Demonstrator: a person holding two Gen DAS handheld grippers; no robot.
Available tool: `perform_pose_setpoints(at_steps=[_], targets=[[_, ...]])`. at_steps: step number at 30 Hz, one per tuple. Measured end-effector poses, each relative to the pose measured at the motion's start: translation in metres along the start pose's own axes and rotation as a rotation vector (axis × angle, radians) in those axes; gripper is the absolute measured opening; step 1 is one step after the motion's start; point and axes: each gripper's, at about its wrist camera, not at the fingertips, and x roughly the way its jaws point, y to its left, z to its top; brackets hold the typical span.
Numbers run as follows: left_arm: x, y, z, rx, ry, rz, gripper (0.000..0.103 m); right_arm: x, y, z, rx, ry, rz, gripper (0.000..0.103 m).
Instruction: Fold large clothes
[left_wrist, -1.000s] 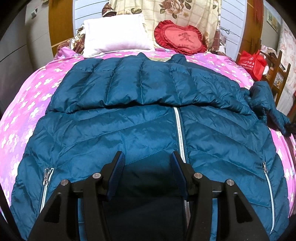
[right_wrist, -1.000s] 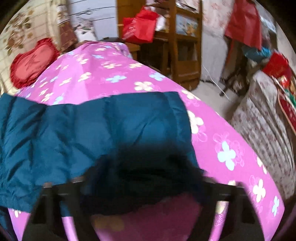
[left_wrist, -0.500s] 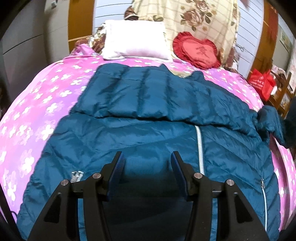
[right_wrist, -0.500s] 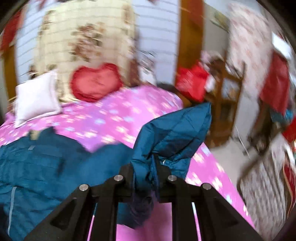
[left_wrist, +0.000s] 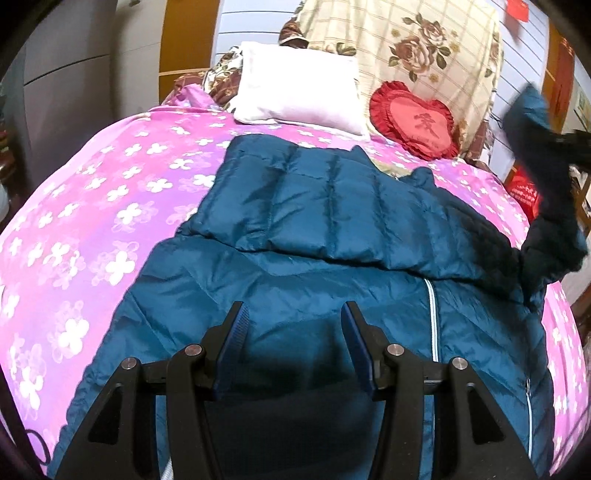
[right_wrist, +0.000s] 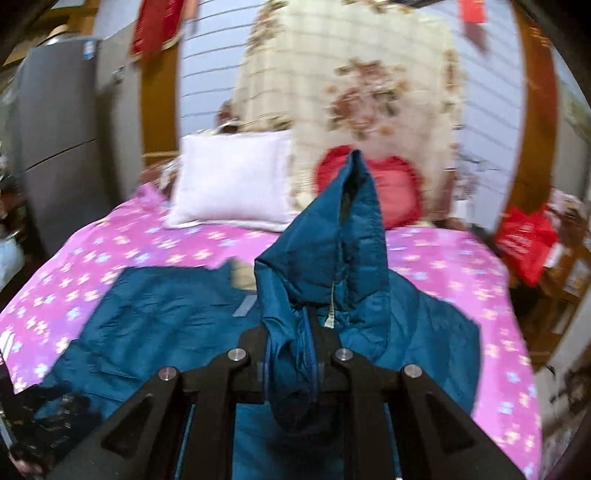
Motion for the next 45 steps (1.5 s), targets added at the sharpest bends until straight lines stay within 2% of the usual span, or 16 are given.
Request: perform_pose_setpoints(at_steps=[6,10,11,13,14,15,17,23,27,31,32,34,38,43,44,45], targets=[[0.008,0.011,0.006,-0.03,0.015,0.023,0.033,0.083,0.086,-0.008,-0.056,0.089,0.123,0.015],[0.009,0.014,0.01,-0.027,0.006,0.028,0.033,0.133,0.127,-0.023,-0.02,0.17,0.201,0.015],[0.009,0.014,0.011,-0.023,0.003,0.032,0.033,0.141,0.13,-0.026,-0.005,0.188,0.224,0.019],[0.01,0.016,0.012,-0.022,0.004,0.035,0.033,0.159,0.136,-0.032,0.065,0.244,0.325,0.039],[0.011,0.018,0.012,-0.028,0.006,0.032,0.033,0.158,0.132,-0.033,0.092,0.248,0.362,0.056],[0.011,0.02,0.012,-0.037,0.008,0.027,0.033,0.155,0.129,-0.034,0.135,0.236,0.418,0.064],[0.012,0.022,0.013,-0.05,0.01,0.016,0.033,0.144,0.12,-0.033,0.157,0.205,0.458,0.065],[0.01,0.019,0.009,-0.074,-0.015,-0.056,0.033,0.096,0.067,-0.047,0.143,0.147,0.342,0.075],[0.012,0.017,0.003,-0.141,0.001,-0.161,0.033,0.063,0.004,-0.08,0.195,0.139,0.253,0.079],[0.017,0.003,0.012,-0.157,0.038,-0.192,0.033,0.043,-0.049,-0.111,0.252,0.159,0.204,0.083],[0.015,-0.002,0.019,-0.164,0.028,-0.202,0.035,0.036,-0.064,-0.122,0.242,0.164,0.167,0.085],[0.016,-0.011,0.03,-0.162,0.009,-0.206,0.044,0.03,-0.081,-0.135,0.233,0.184,0.119,0.085],[0.03,-0.029,0.064,-0.15,-0.029,-0.168,0.047,0.02,-0.117,-0.152,0.286,0.183,0.087,0.085],[0.074,-0.034,0.097,-0.189,-0.025,-0.017,0.046,0.022,-0.143,-0.159,0.379,0.159,0.071,0.085],[0.085,-0.034,0.101,-0.184,-0.008,-0.011,0.035,0.024,-0.141,-0.157,0.382,0.162,0.067,0.085],[0.094,-0.035,0.104,-0.165,0.005,-0.004,0.005,0.029,-0.14,-0.156,0.387,0.164,0.065,0.085]])
